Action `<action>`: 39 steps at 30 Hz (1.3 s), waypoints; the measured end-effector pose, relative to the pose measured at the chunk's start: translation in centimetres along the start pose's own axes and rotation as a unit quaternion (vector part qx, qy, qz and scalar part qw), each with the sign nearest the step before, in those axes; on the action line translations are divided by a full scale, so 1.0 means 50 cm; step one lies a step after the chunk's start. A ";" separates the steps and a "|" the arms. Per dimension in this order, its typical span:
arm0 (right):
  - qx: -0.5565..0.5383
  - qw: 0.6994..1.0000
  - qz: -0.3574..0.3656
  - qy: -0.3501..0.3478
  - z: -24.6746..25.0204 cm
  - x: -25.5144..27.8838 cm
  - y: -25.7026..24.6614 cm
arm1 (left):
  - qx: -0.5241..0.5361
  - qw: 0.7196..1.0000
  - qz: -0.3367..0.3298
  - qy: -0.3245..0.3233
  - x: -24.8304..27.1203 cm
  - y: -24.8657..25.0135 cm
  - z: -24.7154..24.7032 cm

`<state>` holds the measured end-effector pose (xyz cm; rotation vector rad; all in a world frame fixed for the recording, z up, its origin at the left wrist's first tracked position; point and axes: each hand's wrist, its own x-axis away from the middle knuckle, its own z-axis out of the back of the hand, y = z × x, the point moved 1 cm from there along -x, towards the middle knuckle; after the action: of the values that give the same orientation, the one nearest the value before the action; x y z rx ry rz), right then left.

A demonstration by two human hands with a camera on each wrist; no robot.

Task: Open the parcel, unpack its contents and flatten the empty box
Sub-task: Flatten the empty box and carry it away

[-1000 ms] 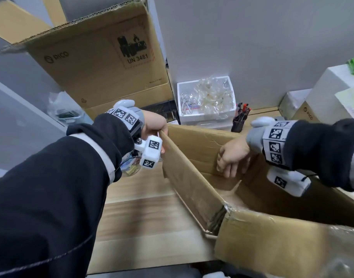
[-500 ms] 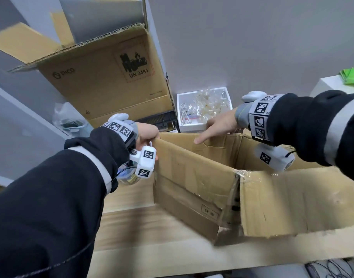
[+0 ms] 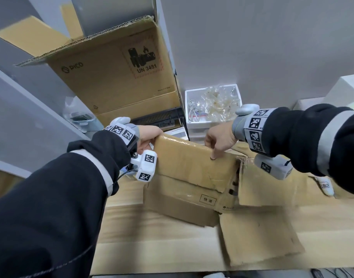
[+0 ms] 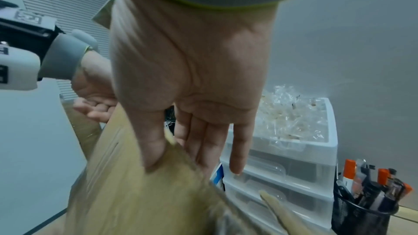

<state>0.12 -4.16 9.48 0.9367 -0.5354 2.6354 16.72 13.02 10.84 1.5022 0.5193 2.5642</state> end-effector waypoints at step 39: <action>-0.199 0.974 0.085 0.071 0.016 -0.004 -0.050 | -0.051 0.958 -0.268 -0.091 -0.040 0.041 -0.002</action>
<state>1.70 -2.35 10.53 0.5972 -1.0996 2.5669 17.74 10.53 9.86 1.3192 0.6519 1.9870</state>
